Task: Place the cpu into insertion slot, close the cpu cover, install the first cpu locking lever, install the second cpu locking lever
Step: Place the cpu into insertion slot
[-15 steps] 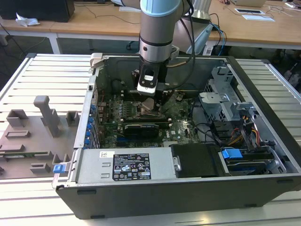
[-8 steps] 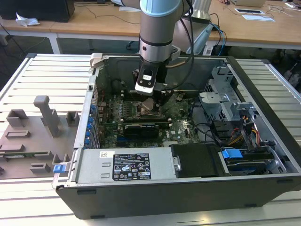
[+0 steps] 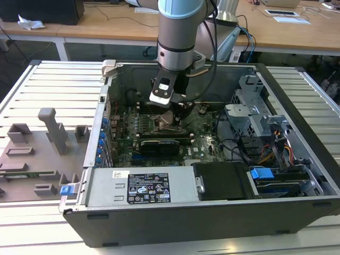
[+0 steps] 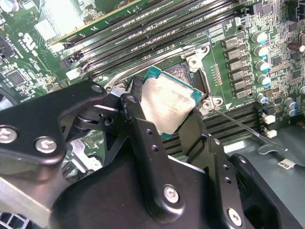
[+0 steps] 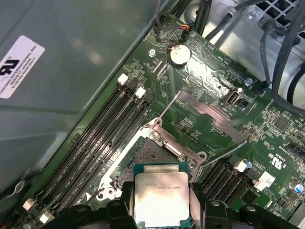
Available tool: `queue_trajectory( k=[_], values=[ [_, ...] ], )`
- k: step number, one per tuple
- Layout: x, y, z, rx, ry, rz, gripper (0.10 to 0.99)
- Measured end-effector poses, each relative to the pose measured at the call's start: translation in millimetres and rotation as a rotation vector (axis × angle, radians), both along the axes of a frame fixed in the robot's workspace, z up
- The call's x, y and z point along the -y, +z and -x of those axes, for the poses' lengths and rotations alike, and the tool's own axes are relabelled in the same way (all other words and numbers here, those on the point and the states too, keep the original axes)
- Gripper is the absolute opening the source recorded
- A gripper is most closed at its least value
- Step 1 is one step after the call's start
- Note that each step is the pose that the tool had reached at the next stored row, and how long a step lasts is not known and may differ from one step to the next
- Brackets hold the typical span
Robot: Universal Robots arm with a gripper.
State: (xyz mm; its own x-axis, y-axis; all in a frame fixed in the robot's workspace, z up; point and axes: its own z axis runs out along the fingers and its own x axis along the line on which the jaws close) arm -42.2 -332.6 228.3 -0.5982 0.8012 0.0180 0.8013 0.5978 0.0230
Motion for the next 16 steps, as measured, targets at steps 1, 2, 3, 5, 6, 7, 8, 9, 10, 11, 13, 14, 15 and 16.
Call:
queue_trajectory(
  k=[1,2,3,5,6,7,8,9,10,11,13,14,15,16],
  values=[
    [0.0,0.0,0.0,0.0,-0.008,0.0,0.545],
    [0.0,0.0,0.0,0.0,-0.013,0.0,0.545],
    [0.0,0.0,0.0,0.0,-0.019,0.0,0.545],
    [0.0,0.0,0.0,0.0,-0.033,0.0,0.545],
    [0.0,0.0,0.0,0.0,-0.04,0.0,0.545],
    [0.0,0.0,0.0,0.0,-0.046,0.0,0.545],
    [0.0,0.0,0.0,0.0,-0.052,0.0,0.545],
    [0.0,0.0,0.0,0.0,-0.056,0.0,0.545],
    [0.0,0.0,0.0,0.0,-0.069,0.0,0.545],
    [0.0,0.0,0.0,0.0,-0.077,0.0,0.545],
    [0.0,0.0,0.0,0.0,-0.093,0.0,0.545],
    [0.0,0.0,0.0,0.0,-0.104,0.0,0.545],
    [0.0,0.0,0.0,0.0,-0.112,0.0,0.545],
    [0.0,0.0,0.0,0.0,-0.118,0.0,0.545]
  ],
)
